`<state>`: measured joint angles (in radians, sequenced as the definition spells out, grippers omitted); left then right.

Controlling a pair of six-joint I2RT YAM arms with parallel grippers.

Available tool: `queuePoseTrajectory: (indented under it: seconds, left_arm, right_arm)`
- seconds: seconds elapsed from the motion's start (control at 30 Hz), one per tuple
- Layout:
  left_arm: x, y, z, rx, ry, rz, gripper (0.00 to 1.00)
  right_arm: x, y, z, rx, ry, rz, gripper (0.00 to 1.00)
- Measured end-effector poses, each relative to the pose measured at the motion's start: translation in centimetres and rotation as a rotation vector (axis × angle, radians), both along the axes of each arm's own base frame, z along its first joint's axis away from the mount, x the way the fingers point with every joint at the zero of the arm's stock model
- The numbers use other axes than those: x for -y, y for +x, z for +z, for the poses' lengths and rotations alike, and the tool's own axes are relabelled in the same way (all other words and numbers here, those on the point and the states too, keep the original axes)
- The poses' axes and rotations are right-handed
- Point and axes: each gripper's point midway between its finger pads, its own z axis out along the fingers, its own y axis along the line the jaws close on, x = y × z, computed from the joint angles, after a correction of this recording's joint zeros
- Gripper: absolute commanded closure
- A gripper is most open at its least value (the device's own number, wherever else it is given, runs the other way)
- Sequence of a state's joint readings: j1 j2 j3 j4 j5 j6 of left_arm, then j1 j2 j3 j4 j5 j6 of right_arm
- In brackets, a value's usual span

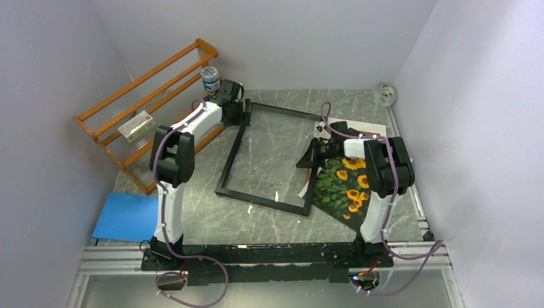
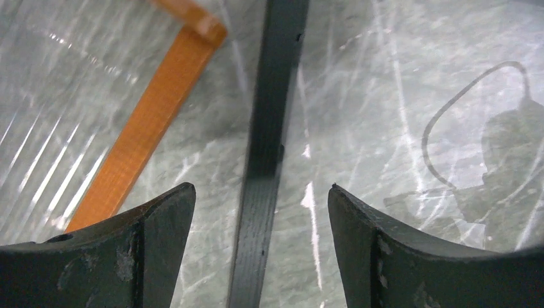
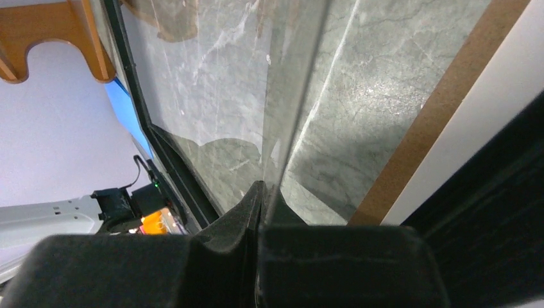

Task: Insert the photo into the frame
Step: Place the photo frame item in the photo frame.

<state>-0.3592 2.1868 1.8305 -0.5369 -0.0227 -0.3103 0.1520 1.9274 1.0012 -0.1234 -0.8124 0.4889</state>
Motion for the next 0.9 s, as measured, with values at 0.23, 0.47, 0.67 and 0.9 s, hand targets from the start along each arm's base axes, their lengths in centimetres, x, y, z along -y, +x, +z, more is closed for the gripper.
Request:
queuePoseTrajectory:
  seconds: [0.23,0.47,0.67,0.9]
  left_arm:
    - [-2.3,-1.1,-1.1,-0.052,0.004,0.056,0.19]
    - [-2.7,-2.0,-1.8,-0.081,0.011,0.060,0.38]
    - [-3.0,-2.9,-3.3,-0.116,0.012,0.052,0.55]
    - [-2.4,-2.8,-3.4,-0.099,-0.019,0.036,0.63]
  right_arm:
    - [0.0,-0.1,0.1,-0.003,-0.001,0.020,1.00]
    - [0.0,0.0,0.3,-0.004,-0.007,0.036,1.00]
    - [0.0,-0.4,0.4,-0.024,-0.006,0.045,1.00]
    - [-0.1,-0.5,0.7,-0.040,0.012,0.038,1.00]
